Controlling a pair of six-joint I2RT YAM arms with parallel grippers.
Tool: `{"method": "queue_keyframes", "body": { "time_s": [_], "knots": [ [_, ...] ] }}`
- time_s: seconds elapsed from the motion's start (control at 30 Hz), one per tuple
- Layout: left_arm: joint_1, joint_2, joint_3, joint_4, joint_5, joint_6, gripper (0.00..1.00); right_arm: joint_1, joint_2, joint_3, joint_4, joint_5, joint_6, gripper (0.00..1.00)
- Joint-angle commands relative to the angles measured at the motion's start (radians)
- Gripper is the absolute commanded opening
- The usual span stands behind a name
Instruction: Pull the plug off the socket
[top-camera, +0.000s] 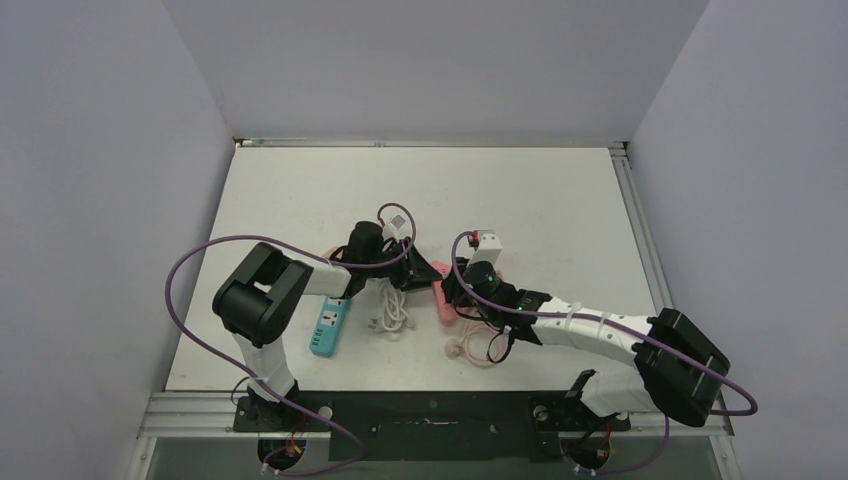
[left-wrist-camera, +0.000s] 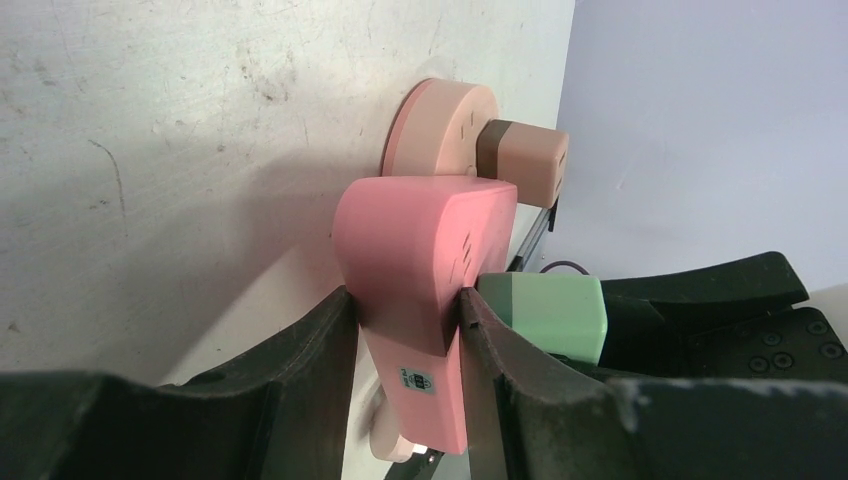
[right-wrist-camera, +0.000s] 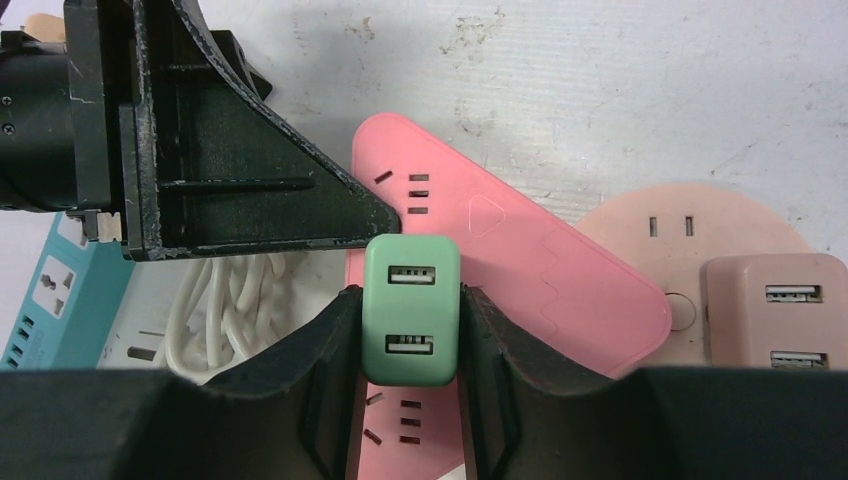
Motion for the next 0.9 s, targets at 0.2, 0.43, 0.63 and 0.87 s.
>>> {"method": "queue_keyframes", "body": {
  "time_s": [0.2, 0.43, 0.63, 0.87],
  "knots": [
    [-0.024, 0.004, -0.002, -0.065, 0.03, 0.061, 0.14, -0.02, -0.036, 0.014, 0.037, 0.091, 0.018, 0.05],
    [-0.024, 0.007, 0.001, -0.064, 0.036, 0.061, 0.14, 0.103, 0.02, 0.114, -0.074, 0.276, -0.048, 0.05],
    [-0.024, 0.003, 0.003, -0.065, 0.036, 0.064, 0.14, 0.169, 0.093, 0.2, -0.172, 0.389, -0.073, 0.05],
    [-0.024, 0.005, 0.005, -0.07, 0.035, 0.065, 0.14, 0.174, 0.089, 0.205, -0.17, 0.382, -0.058, 0.05]
  ]
}}
